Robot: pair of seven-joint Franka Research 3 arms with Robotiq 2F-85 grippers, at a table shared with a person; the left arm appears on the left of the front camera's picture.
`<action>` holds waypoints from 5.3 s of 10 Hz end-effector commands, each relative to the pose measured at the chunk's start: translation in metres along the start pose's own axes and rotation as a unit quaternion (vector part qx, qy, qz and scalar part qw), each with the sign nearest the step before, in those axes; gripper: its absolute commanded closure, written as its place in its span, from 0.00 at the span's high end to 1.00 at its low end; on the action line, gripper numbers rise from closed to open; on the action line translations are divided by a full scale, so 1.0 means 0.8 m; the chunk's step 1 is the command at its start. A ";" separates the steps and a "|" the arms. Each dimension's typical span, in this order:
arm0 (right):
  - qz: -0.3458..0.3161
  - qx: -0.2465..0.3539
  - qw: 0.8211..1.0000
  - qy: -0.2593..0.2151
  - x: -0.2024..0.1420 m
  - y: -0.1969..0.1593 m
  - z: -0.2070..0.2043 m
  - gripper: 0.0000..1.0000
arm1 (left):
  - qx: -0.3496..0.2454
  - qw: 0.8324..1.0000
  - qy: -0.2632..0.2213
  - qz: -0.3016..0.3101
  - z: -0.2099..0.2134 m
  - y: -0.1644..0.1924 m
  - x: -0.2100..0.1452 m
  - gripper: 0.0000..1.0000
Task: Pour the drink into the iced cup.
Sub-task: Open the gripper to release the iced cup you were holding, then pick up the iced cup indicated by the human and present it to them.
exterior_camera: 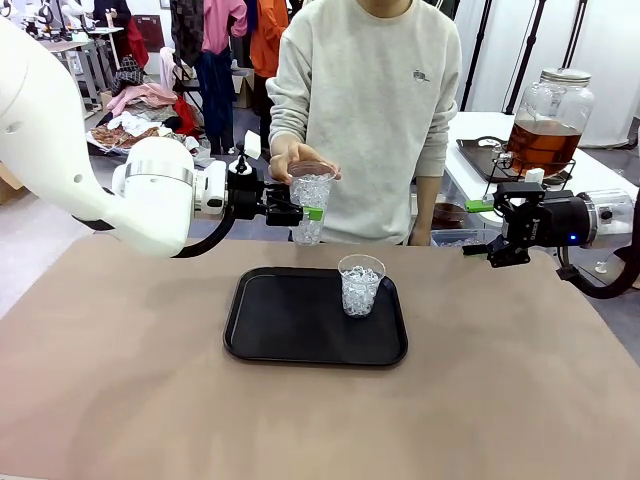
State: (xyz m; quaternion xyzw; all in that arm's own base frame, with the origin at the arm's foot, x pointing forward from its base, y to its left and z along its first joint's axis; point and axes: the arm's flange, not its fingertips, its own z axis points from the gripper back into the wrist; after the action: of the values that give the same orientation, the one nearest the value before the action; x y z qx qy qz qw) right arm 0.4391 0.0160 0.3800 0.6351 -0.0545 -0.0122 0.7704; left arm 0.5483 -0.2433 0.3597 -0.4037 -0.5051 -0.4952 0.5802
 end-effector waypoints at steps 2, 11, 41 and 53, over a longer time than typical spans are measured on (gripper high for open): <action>0.002 0.001 1.000 -0.001 0.000 0.002 0.001 1.00 | -0.001 1.000 -0.003 -0.002 0.000 -0.001 0.004 0.71; 0.002 0.001 1.000 -0.001 0.000 0.002 0.001 1.00 | 0.007 1.000 -0.011 0.015 0.026 0.002 0.003 1.00; 0.002 0.001 1.000 -0.001 0.000 0.002 0.001 1.00 | -0.011 1.000 0.008 -0.006 0.270 -0.061 0.031 1.00; 0.002 0.001 1.000 -0.001 0.000 0.002 0.001 1.00 | -0.011 1.000 0.008 -0.006 0.270 -0.061 0.031 1.00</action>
State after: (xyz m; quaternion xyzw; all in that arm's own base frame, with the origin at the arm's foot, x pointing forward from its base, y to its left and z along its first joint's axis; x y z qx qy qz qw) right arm 0.4390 0.0160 0.3797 0.6351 -0.0543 -0.0124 0.7704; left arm 0.4608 -0.0475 0.4176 -0.4038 -0.4964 -0.5064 0.5780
